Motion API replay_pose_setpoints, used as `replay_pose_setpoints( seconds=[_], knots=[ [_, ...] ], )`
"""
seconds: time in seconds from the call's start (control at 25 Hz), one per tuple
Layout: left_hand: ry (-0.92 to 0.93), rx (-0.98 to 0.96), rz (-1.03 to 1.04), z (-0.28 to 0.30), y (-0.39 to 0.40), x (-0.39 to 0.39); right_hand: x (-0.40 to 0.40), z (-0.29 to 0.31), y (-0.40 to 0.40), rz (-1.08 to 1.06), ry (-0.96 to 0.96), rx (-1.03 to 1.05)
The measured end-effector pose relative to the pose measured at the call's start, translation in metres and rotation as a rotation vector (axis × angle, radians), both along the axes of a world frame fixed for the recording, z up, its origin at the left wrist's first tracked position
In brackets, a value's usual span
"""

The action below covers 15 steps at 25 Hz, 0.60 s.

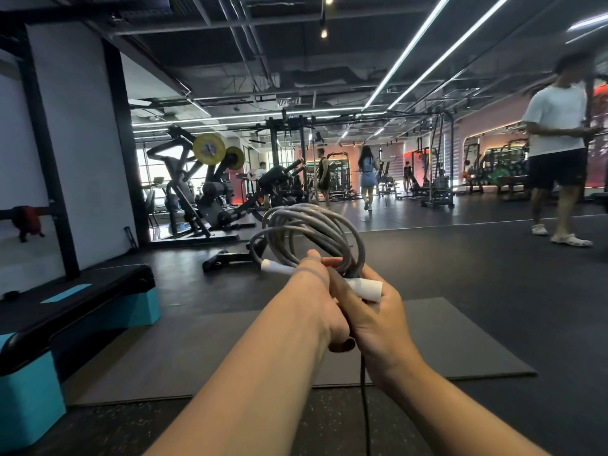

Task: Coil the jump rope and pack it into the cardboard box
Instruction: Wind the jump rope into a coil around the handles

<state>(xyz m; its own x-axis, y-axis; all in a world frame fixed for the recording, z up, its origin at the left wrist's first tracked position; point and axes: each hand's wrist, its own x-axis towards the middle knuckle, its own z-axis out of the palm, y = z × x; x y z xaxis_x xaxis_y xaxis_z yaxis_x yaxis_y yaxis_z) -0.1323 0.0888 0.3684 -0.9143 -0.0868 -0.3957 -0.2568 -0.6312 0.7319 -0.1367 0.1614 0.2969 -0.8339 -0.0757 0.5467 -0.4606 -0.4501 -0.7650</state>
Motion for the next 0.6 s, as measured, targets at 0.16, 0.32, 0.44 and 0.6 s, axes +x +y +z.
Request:
replay_pose_setpoints(
  seconds=[0.16,0.32,0.44,0.6],
  knots=[
    [0.006,0.015,-0.051,-0.024,0.007,0.015,-0.009,0.008,0.004,-0.155,-0.026,0.059],
    [0.176,-0.658,0.443,-0.055,-0.022,0.024,-0.017,0.031,0.036,-0.153,0.052,0.456],
    [0.875,-1.803,0.495,-0.039,-0.042,0.031,-0.012,0.047,0.048,-0.147,0.159,0.993],
    [0.882,-2.153,-0.27,-0.006,-0.037,0.02,-0.002,0.068,0.045,-0.118,0.167,1.262]
  ],
)
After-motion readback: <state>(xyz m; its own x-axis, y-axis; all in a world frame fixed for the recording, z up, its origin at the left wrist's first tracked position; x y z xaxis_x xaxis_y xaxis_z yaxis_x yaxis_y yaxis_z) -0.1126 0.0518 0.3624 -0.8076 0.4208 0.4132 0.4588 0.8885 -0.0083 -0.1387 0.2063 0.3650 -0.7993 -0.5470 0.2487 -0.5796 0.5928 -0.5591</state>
